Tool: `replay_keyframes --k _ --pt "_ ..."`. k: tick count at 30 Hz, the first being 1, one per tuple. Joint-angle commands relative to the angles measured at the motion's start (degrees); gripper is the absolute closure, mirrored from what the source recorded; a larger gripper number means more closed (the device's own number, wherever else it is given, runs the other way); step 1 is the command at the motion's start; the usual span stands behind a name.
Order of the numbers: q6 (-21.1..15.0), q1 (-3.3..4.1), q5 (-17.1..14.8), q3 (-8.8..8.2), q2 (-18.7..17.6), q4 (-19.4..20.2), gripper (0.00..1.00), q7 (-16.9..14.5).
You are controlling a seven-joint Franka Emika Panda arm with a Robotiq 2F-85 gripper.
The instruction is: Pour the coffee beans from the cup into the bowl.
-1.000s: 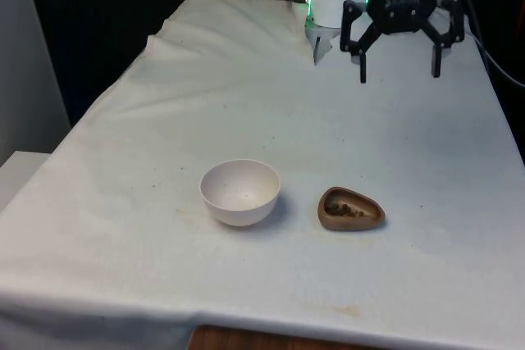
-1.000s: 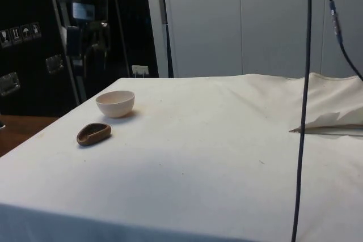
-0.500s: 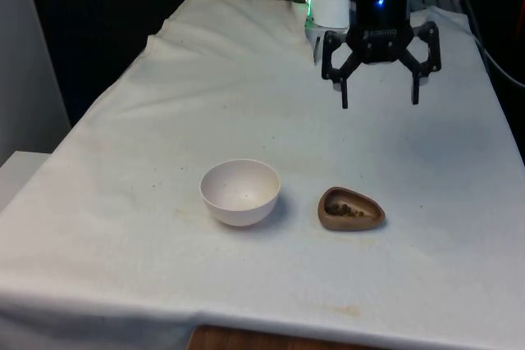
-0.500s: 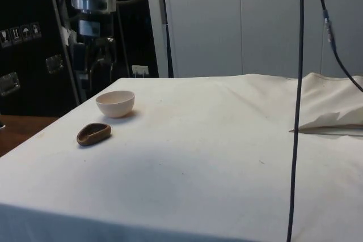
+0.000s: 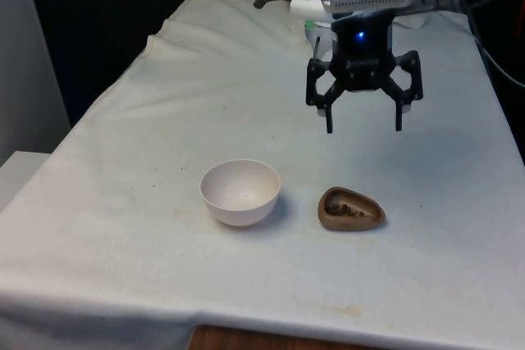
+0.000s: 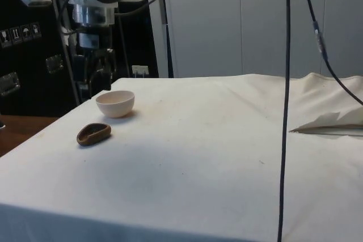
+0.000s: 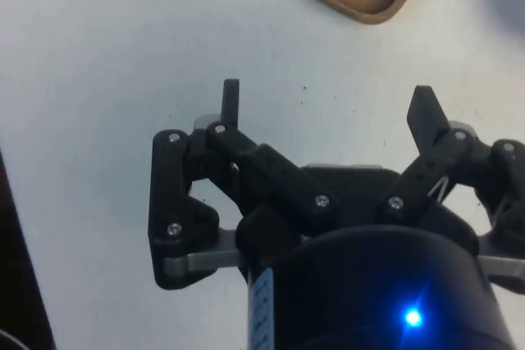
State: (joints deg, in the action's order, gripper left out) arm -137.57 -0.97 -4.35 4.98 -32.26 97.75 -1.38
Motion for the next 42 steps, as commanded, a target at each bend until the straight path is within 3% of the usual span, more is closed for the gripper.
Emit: replay_keyframes --k 1,10,13,20,22,23,39,40,42 --pt "0.2 -0.11 -0.1 -0.06 -0.7 -0.5 0.0 -0.2" --pt "0.5 0.29 0.9 -0.97 -3.4 -2.7 0.0 0.2" --pt "0.1 0.11 0.6 -0.86 -3.7 -2.9 0.0 -0.1" --pt "0.6 0.69 1.5 -1.83 -6.6 -5.5 0.0 0.5" --pt "0.2 0.34 1.2 -1.43 -6.6 -5.4 0.0 0.1" --pt "0.6 0.69 1.7 -1.89 -7.1 -6.1 0.0 0.6" --pt "-0.3 -0.06 0.6 -1.43 -9.3 -7.4 0.0 -0.2" --pt "0.1 0.23 1.0 -1.72 -8.9 -7.3 0.0 0.1" --pt "-0.6 -0.23 0.3 -1.38 -9.6 -7.4 0.0 -0.4"
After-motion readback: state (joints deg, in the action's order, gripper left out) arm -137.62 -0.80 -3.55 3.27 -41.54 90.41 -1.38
